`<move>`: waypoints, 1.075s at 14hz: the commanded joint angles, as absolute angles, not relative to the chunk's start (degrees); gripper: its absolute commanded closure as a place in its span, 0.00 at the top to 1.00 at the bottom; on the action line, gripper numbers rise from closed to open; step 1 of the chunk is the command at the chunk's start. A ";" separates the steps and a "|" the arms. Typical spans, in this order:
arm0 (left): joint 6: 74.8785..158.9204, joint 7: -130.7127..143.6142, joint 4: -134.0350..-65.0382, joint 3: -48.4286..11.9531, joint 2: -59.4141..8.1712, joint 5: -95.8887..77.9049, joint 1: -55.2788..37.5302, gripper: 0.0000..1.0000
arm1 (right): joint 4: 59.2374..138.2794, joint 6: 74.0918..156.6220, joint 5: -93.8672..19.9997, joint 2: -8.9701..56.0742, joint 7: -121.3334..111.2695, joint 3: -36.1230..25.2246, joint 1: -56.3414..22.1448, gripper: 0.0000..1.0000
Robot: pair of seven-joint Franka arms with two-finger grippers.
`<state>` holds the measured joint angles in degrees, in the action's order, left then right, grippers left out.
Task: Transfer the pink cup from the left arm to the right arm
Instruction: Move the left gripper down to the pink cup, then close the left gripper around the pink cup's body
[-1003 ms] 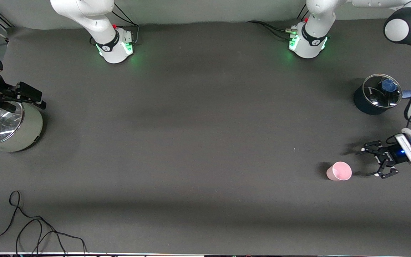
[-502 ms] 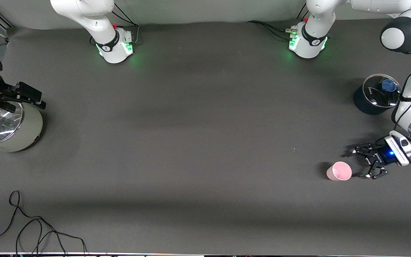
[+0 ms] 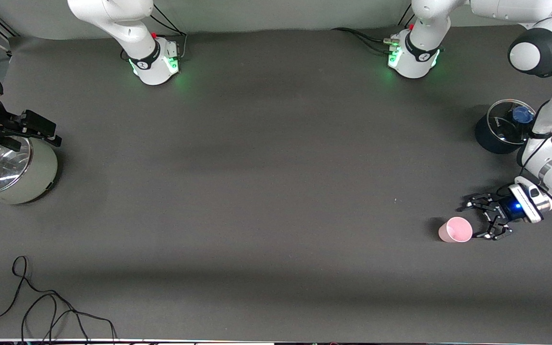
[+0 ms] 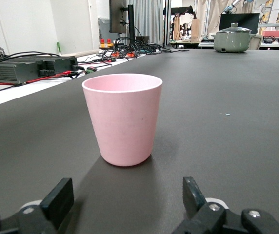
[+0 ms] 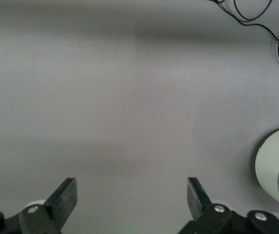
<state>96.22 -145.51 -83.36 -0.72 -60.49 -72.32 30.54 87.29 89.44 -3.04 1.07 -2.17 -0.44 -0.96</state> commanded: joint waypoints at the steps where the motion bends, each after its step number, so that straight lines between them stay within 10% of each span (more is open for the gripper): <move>1: 95.10 -145.46 -82.71 -1.41 -61.61 -74.35 31.03 1.00 | 85.78 88.42 -3.52 1.76 -1.41 -0.97 -1.49 1.00; 15: 102.56 -145.55 -83.41 -5.36 -62.05 -76.90 26.90 1.00 | 85.78 88.42 -3.60 1.76 -1.41 -1.05 -1.41 1.00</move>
